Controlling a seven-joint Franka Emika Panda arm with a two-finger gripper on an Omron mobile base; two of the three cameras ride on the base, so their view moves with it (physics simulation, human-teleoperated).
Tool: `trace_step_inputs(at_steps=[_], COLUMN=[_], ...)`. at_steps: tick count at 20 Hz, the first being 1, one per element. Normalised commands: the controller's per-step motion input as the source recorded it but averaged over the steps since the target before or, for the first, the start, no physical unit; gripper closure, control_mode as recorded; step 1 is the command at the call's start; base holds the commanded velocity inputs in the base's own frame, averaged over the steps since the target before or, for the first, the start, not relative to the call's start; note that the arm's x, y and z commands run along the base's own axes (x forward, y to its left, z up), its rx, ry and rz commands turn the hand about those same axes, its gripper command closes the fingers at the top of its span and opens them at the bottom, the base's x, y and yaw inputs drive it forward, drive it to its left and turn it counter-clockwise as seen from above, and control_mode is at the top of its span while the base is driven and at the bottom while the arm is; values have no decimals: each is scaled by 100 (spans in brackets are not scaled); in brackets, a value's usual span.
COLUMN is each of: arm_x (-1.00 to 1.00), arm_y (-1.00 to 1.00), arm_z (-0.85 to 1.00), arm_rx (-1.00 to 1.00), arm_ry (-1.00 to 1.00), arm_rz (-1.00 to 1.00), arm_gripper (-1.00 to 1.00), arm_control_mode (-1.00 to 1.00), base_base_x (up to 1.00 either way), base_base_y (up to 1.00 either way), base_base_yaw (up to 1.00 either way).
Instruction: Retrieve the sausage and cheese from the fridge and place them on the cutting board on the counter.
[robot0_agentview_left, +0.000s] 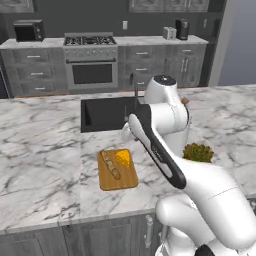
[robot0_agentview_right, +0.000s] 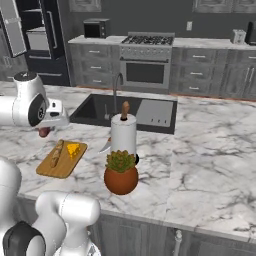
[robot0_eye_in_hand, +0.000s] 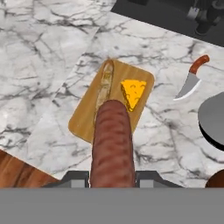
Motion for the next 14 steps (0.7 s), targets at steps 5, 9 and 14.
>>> trace_step_inputs(at_steps=[5,9,14], arm_x=[100,92,63], arm_y=[19,28,49], arm_z=[-40,-60,-58], arm_rx=[-1,-4,-4], arm_ry=[3,0,1], arm_rz=[-1,0,0], arm_gripper=[100,100,100], arm_control_mode=[-100,-100,-100], base_base_x=[0,0,0], base_base_y=[0,0,0], base_base_yaw=[0,0,0])
